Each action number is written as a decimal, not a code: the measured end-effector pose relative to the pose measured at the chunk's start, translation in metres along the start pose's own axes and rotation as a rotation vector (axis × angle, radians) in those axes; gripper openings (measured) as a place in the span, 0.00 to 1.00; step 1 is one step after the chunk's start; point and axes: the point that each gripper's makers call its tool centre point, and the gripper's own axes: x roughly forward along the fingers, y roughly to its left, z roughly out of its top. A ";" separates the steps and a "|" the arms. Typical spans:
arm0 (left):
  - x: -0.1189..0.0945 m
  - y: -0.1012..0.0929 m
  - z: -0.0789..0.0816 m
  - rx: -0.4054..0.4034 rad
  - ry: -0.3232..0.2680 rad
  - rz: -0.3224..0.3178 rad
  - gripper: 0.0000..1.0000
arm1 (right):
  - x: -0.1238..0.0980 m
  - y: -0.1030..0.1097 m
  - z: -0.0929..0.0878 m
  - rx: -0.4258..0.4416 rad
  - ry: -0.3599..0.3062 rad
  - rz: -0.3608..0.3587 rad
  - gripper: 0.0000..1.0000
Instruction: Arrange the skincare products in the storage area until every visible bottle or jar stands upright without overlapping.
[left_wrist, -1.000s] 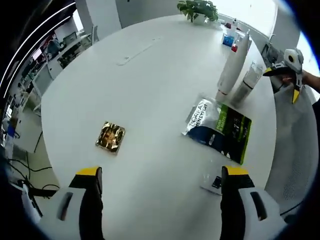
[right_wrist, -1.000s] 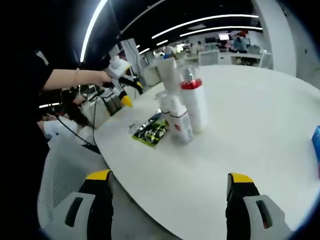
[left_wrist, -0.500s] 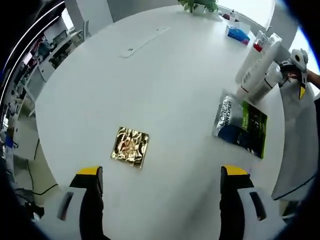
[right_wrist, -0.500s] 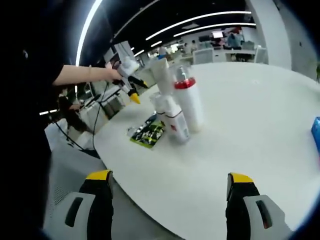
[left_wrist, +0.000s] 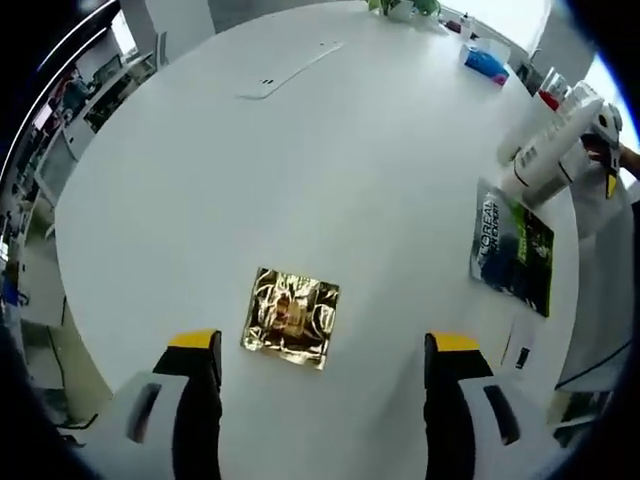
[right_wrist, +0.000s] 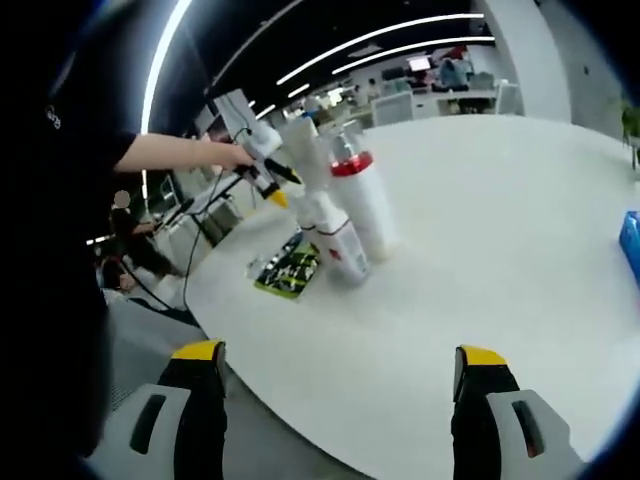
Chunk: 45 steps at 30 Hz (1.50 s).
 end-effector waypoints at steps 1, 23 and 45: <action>0.001 0.001 0.000 0.005 0.003 0.002 0.73 | 0.000 0.001 0.000 0.001 0.001 0.000 0.99; 0.012 0.002 0.005 0.063 0.105 -0.030 0.53 | -0.002 0.001 -0.003 0.011 0.016 -0.010 0.99; 0.021 0.023 0.001 0.120 0.119 -0.034 0.33 | 0.000 -0.002 -0.005 0.011 0.024 -0.017 0.99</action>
